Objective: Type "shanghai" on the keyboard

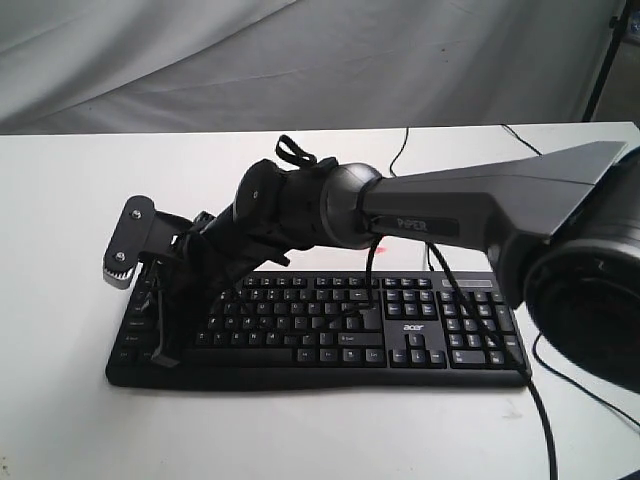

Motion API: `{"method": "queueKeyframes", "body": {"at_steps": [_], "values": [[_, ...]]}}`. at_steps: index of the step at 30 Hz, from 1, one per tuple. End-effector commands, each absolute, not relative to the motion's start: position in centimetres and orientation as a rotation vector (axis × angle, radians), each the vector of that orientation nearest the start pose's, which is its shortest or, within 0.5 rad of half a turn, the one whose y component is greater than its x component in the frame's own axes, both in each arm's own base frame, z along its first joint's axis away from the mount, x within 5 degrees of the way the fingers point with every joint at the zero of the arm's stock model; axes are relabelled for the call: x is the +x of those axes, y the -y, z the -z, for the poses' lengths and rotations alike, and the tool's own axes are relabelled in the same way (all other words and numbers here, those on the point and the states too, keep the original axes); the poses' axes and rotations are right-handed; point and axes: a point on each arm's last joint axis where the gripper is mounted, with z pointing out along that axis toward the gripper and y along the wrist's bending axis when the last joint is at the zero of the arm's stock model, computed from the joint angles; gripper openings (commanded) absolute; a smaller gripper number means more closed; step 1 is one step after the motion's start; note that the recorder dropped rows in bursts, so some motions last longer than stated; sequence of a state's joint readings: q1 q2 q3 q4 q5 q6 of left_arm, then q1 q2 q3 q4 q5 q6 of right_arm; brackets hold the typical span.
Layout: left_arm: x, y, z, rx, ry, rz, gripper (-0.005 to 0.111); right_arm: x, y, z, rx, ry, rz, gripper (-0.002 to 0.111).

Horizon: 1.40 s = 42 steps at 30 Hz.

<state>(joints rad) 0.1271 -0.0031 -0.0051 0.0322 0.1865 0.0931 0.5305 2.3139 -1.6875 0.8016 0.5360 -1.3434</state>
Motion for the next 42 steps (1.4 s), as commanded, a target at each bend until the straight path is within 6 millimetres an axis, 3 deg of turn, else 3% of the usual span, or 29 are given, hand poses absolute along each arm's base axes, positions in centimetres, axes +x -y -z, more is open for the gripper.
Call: {"method": "queueKeyframes", "body": {"at_steps": [1,18,24,31,35,42], "values": [[5.6,-0.7,-19.7,-0.006,-1.671,-0.19,0.001,41.2,-27.5,-14.4,-1.481,-1.943,-0.417,0.0],[5.6,-0.7,-19.7,-0.006,-1.671,-0.19,0.001,40.5,-26.0,-15.1,-1.525,-1.995,-0.43,0.0],[5.6,-0.7,-19.7,-0.006,-1.671,-0.19,0.001,38.4,-24.2,-16.6,-1.481,-1.989,-0.341,0.0],[5.6,-0.7,-19.7,-0.006,-1.671,-0.19,0.001,36.5,-21.1,-16.3,-1.485,-2.019,-0.281,0.0],[5.6,-0.7,-19.7,-0.006,-1.671,-0.19,0.001,36.2,-20.1,-16.9,-1.461,-2.051,-0.356,0.0],[5.6,-0.7,-19.7,-0.006,-1.671,-0.19,0.001,35.8,-18.5,-16.1,-1.445,-2.046,-0.441,0.0]]}}
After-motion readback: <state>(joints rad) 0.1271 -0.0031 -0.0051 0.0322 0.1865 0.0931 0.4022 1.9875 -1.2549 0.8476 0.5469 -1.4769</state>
